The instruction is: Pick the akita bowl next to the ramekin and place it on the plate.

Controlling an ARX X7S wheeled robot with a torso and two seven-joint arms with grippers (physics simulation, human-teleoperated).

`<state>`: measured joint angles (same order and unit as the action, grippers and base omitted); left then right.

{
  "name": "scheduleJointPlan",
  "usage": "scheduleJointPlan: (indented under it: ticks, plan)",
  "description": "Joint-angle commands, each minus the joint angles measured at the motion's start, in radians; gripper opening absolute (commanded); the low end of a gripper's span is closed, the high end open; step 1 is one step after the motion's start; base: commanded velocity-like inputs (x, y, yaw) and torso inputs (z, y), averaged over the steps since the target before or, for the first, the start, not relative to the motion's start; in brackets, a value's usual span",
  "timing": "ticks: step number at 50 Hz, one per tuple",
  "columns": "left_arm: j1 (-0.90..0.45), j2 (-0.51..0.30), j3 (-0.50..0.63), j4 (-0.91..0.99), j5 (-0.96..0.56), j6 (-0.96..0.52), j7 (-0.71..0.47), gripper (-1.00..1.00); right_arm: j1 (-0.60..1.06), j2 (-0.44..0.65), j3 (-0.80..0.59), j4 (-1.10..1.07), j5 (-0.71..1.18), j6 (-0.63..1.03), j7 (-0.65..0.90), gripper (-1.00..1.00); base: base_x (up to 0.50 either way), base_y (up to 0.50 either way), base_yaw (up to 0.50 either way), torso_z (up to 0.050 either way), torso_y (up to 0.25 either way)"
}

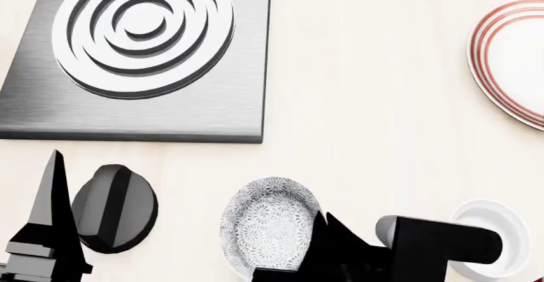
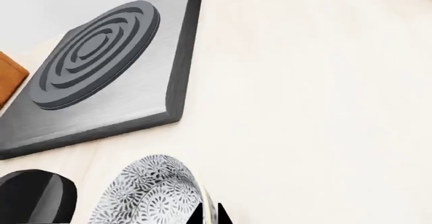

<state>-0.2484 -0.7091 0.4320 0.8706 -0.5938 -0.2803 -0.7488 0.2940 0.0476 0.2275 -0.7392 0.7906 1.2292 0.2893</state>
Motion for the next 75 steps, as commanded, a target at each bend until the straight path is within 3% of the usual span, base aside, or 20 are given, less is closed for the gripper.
scheduleJointPlan:
  ticks: [1, 10, 31, 41, 75]
  plan:
    - [0.0, -0.001, 0.003, -0.003, 0.003, 0.004, 0.001, 1.0, -0.001, -0.038, 0.11, 0.039, 0.217, -0.048, 0.038, -1.0, 0.0, 0.0, 0.0, 0.0, 0.0]
    - [0.0, -0.001, 0.005, -0.006, 0.006, 0.006, 0.0, 1.0, 0.0, -0.031, 0.143, 0.064, 0.427, -0.129, 0.118, -1.0, 0.0, 0.0, 0.0, 0.0, 0.0]
    - [-0.001, -0.004, 0.009, 0.003, 0.005, 0.004, -0.006, 1.0, 0.07, 0.023, 0.141, 0.055, 0.598, -0.195, 0.275, -1.0, 0.0, 0.0, 0.0, 0.0, 0.0]
    - [-0.004, -0.006, 0.008, 0.002, 0.002, 0.004, -0.005, 1.0, 0.136, 0.06, 0.142, 0.072, 0.637, -0.208, 0.342, -1.0, 0.0, 0.0, 0.0, 0.0, 0.0]
    - [-0.005, -0.004, 0.021, -0.011, 0.012, 0.011, -0.002, 1.0, 0.275, 0.146, 0.161, 0.23, 0.594, -0.277, 0.357, -1.0, 0.0, 0.0, 0.0, 0.0, 0.0]
